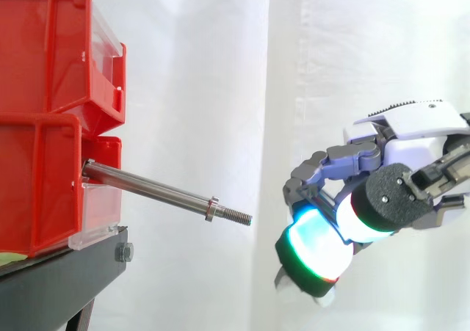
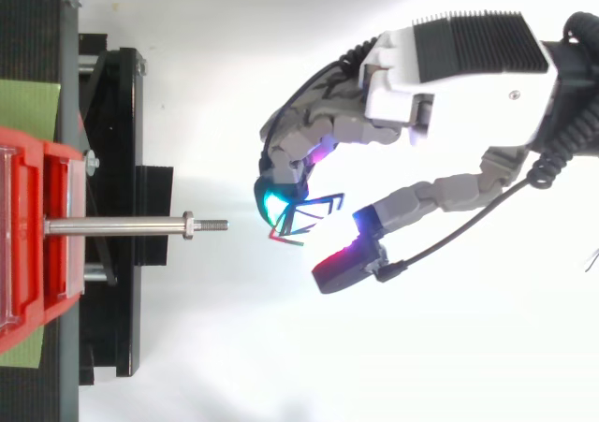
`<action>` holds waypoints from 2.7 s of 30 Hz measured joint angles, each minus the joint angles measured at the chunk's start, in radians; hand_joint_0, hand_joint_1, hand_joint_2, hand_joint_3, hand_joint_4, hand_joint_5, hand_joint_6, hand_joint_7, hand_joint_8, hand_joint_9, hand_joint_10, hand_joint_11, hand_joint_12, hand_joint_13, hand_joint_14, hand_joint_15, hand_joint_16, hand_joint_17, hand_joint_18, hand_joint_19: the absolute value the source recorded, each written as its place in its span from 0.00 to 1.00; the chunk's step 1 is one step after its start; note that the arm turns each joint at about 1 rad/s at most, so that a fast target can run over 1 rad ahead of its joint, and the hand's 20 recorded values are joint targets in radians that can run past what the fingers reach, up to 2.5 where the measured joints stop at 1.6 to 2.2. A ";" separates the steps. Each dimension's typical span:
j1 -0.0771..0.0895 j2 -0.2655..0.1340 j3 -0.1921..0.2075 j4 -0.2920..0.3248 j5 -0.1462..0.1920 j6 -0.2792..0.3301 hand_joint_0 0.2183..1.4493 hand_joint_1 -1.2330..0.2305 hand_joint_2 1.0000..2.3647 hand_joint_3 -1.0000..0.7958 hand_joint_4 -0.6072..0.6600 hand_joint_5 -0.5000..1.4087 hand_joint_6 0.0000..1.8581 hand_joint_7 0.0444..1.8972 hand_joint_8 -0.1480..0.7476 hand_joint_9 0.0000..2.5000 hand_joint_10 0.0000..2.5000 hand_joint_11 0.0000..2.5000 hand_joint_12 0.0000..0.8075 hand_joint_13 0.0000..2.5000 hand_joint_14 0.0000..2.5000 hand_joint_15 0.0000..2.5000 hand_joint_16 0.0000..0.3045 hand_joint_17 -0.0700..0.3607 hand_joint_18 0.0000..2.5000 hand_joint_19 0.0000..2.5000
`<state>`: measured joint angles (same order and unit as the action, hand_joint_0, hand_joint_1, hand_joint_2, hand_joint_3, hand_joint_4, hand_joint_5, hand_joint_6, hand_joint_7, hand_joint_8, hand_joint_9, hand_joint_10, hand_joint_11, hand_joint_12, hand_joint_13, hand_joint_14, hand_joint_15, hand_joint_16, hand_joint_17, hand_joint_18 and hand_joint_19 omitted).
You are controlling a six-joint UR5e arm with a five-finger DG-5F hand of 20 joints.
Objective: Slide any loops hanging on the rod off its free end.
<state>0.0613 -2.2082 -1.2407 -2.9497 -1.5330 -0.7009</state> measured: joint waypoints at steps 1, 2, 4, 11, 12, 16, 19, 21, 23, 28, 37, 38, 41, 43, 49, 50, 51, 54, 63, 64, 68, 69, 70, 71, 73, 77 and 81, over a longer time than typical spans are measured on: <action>0.002 0.008 0.000 -0.019 0.015 0.018 0.39 0.31 0.00 0.30 0.50 0.16 0.50 0.44 0.43 0.30 0.01 0.22 0.44 0.24 0.01 0.13 0.15 0.41 0.21 0.14; 0.003 0.014 0.000 -0.034 0.028 0.034 0.39 0.31 0.00 0.29 0.50 0.16 0.50 0.44 0.43 0.30 0.01 0.22 0.44 0.24 0.01 0.13 0.15 0.41 0.21 0.14; 0.009 0.026 0.001 -0.068 0.058 0.080 0.39 0.30 0.00 0.29 0.51 0.16 0.51 0.44 0.43 0.31 0.01 0.22 0.44 0.25 0.01 0.13 0.15 0.41 0.21 0.14; 0.026 0.040 0.001 -0.114 0.105 0.253 0.34 0.38 0.00 0.28 0.56 0.18 0.51 0.50 0.45 0.33 0.01 0.21 0.44 0.26 0.01 0.14 0.15 0.41 0.21 0.15; 0.029 0.040 0.001 -0.115 0.106 0.276 0.34 0.39 0.00 0.28 0.57 0.18 0.51 0.51 0.45 0.33 0.01 0.21 0.44 0.26 0.01 0.14 0.15 0.41 0.21 0.15; 0.041 0.041 0.001 -0.117 0.109 0.373 0.31 0.48 0.00 0.28 0.58 0.19 0.50 0.54 0.45 0.35 0.01 0.21 0.44 0.26 0.01 0.14 0.15 0.41 0.21 0.16; 0.047 0.041 0.001 -0.118 0.109 0.422 0.31 0.49 0.01 0.34 0.57 0.19 0.50 0.54 0.46 0.35 0.01 0.21 0.45 0.26 0.01 0.15 0.16 0.41 0.21 0.16; 0.050 0.041 0.001 -0.119 0.109 0.438 0.31 0.46 0.01 0.39 0.58 0.19 0.50 0.53 0.46 0.34 0.01 0.21 0.45 0.26 0.01 0.15 0.16 0.41 0.21 0.16; 0.053 0.041 0.004 -0.119 0.110 0.455 0.31 0.39 0.01 0.44 0.58 0.18 0.50 0.51 0.46 0.33 0.01 0.22 0.45 0.26 0.01 0.15 0.16 0.42 0.21 0.16; 0.055 0.041 0.014 -0.122 0.111 0.486 0.36 0.31 0.01 0.34 0.55 0.16 0.50 0.46 0.44 0.31 0.01 0.22 0.45 0.25 0.01 0.15 0.16 0.42 0.21 0.15; 0.055 0.041 0.034 -0.150 0.111 0.504 0.31 0.43 0.00 0.28 0.58 0.18 0.49 0.52 0.45 0.36 0.01 0.22 0.44 0.27 0.01 0.15 0.16 0.41 0.23 0.16; 0.055 0.041 0.037 -0.155 0.111 0.506 0.31 0.45 0.00 0.28 0.58 0.18 0.49 0.52 0.45 0.36 0.01 0.22 0.45 0.27 0.01 0.15 0.16 0.41 0.23 0.16; 0.055 0.041 0.043 -0.170 0.110 0.512 0.30 0.47 0.01 0.34 0.57 0.19 0.49 0.53 0.45 0.36 0.01 0.22 0.45 0.27 0.01 0.15 0.16 0.42 0.22 0.17; 0.055 0.041 0.046 -0.180 0.110 0.515 0.30 0.45 0.01 0.39 0.58 0.18 0.49 0.53 0.46 0.35 0.01 0.22 0.45 0.27 0.01 0.15 0.16 0.42 0.22 0.17; 0.055 0.041 0.046 -0.188 0.109 0.521 0.34 0.30 0.01 0.42 0.53 0.17 0.50 0.49 0.44 0.31 0.01 0.23 0.45 0.26 0.01 0.16 0.17 0.43 0.22 0.17; 0.055 0.041 0.047 -0.188 0.109 0.521 0.36 0.28 0.01 0.37 0.53 0.16 0.50 0.47 0.44 0.31 0.01 0.23 0.45 0.25 0.01 0.15 0.17 0.43 0.22 0.16; 0.055 0.041 0.047 -0.188 0.109 0.521 0.37 0.28 0.01 0.34 0.53 0.16 0.50 0.47 0.43 0.31 0.01 0.23 0.45 0.25 0.01 0.15 0.17 0.43 0.22 0.16; 0.055 0.041 0.047 -0.189 0.109 0.523 0.38 0.27 0.00 0.28 0.54 0.17 0.50 0.46 0.43 0.31 0.01 0.23 0.44 0.26 0.01 0.15 0.16 0.42 0.23 0.16; 0.055 0.041 0.046 -0.190 0.108 0.530 0.31 0.38 0.00 0.28 0.57 0.19 0.48 0.53 0.44 0.36 0.01 0.21 0.44 0.28 0.01 0.15 0.16 0.42 0.24 0.17; 0.055 0.041 0.047 -0.190 0.108 0.530 0.31 0.40 0.00 0.28 0.56 0.19 0.48 0.53 0.44 0.36 0.01 0.22 0.44 0.28 0.01 0.16 0.16 0.42 0.24 0.17; 0.055 0.041 0.047 -0.190 0.108 0.532 0.32 0.36 0.01 0.38 0.56 0.18 0.49 0.53 0.45 0.35 0.01 0.22 0.45 0.28 0.01 0.16 0.16 0.42 0.24 0.17; 0.055 0.041 0.047 -0.191 0.108 0.533 0.32 0.35 0.01 0.39 0.55 0.18 0.49 0.53 0.45 0.34 0.01 0.21 0.45 0.28 0.01 0.16 0.16 0.42 0.24 0.17; 0.055 0.041 0.047 -0.192 0.108 0.535 0.33 0.33 0.01 0.42 0.54 0.18 0.50 0.53 0.45 0.34 0.01 0.22 0.45 0.28 0.01 0.16 0.16 0.42 0.24 0.17; 0.055 0.041 0.047 -0.194 0.108 0.538 0.33 0.31 0.01 0.43 0.52 0.17 0.50 0.51 0.45 0.33 0.01 0.22 0.45 0.28 0.01 0.16 0.16 0.42 0.24 0.17; 0.055 0.041 0.048 -0.199 0.108 0.543 0.37 0.28 0.01 0.39 0.50 0.16 0.51 0.48 0.43 0.31 0.01 0.23 0.45 0.27 0.01 0.15 0.16 0.42 0.24 0.17; 0.056 0.041 0.059 -0.221 0.108 0.559 0.36 0.29 0.00 0.28 0.54 0.17 0.51 0.46 0.43 0.34 0.01 0.24 0.44 0.28 0.01 0.16 0.16 0.42 0.25 0.16; 0.059 0.041 0.078 -0.260 0.109 0.568 0.32 0.36 0.00 0.28 0.56 0.19 0.50 0.52 0.44 0.36 0.01 0.23 0.44 0.29 0.01 0.16 0.16 0.42 0.26 0.17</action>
<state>0.1199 -2.1673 -1.1631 -3.2094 -1.4239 -0.1330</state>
